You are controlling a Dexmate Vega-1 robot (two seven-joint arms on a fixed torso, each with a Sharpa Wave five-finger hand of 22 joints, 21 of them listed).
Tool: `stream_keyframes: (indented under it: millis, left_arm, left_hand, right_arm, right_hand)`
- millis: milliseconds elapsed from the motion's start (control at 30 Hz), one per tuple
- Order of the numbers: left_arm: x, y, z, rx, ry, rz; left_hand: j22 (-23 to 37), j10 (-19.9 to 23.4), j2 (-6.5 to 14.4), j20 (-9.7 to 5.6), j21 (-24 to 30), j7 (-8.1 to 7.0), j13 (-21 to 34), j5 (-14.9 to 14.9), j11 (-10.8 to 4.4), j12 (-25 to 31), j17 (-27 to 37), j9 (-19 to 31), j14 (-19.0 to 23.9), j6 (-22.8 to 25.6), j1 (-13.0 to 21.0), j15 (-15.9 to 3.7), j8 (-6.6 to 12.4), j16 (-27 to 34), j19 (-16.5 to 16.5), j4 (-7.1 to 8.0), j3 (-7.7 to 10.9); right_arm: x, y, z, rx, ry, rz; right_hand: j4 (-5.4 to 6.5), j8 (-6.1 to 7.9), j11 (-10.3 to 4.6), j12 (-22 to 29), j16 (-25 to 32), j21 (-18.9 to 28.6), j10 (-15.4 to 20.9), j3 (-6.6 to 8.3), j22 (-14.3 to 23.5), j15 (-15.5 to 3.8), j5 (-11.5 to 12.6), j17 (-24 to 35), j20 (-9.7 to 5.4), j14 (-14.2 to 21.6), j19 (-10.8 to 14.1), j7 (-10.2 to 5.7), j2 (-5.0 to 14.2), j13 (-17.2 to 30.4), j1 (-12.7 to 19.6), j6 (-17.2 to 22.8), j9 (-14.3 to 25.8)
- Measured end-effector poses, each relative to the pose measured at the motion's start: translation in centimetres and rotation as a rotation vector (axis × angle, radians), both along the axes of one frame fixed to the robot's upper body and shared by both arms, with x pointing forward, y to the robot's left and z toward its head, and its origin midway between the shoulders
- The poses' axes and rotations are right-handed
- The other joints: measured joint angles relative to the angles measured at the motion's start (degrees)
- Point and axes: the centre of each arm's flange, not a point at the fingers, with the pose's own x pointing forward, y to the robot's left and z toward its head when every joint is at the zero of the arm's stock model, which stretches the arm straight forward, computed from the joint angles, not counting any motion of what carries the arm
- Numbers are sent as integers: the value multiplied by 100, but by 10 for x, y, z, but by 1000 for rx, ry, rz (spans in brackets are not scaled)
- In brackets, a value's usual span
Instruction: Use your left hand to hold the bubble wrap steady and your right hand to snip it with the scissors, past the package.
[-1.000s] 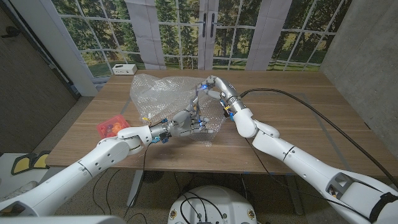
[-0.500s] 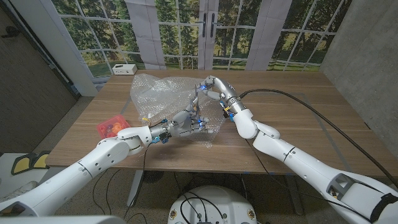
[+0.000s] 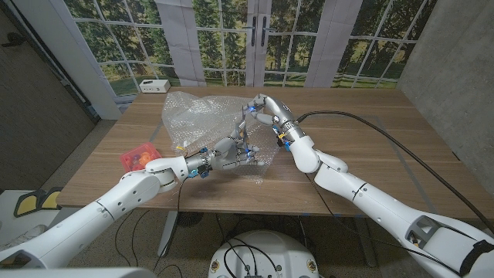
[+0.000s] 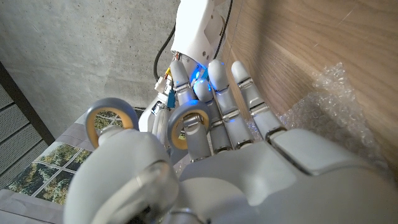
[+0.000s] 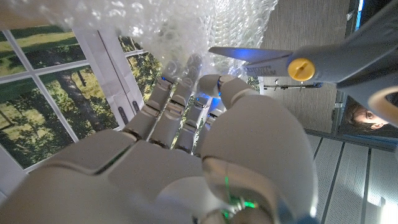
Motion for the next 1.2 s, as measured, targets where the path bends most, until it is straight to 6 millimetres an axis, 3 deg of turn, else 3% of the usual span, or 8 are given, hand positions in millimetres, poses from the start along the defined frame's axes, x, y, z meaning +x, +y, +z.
stream_keyframes:
  millis: [367,600,800,1200]
  left_arm:
    - [0,-1,0,-5,3,10]
    - [0,-1,0,-5,4,10]
    - [-1,0,-1,-6,5,10]
    - [-4,1,-4,-13,4,12]
  left_hand:
    - [0,0,0,-21,0,0,-37,-44,0,-16,-16,-11,0,0,0,0,-5,0,-21,-12,-11]
    - [-1,0,0,-21,0,0,-70,-43,0,-23,-15,-11,0,0,0,0,-16,0,-21,-12,-11]
    - [-16,0,0,-21,0,0,-43,-42,0,-26,-39,-23,0,0,0,0,-16,0,-21,-12,-10]
    - [-16,0,0,-21,0,0,-62,-39,0,-25,-42,-23,0,0,0,0,-22,0,-21,-13,-9]
  right_arm:
    - [-3,1,0,-15,-18,13]
    - [-3,0,0,-14,-18,21]
    - [-2,-1,-1,-10,-13,33]
    - [-5,1,3,-26,-23,85]
  right_hand:
    - [-30,24,26,-17,0,160,26,30,-28,0,0,20,0,0,3,-35,1,0,2,130,-26]
    - [-102,68,241,12,94,577,242,184,-54,-74,145,49,-43,347,499,190,-123,0,125,354,-1]
    - [-85,68,291,38,157,929,292,342,-54,-144,295,242,-78,497,860,292,-204,7,206,348,148]
    - [-32,68,235,49,163,1109,237,490,-76,-143,392,406,-92,409,848,362,-206,253,205,318,309]
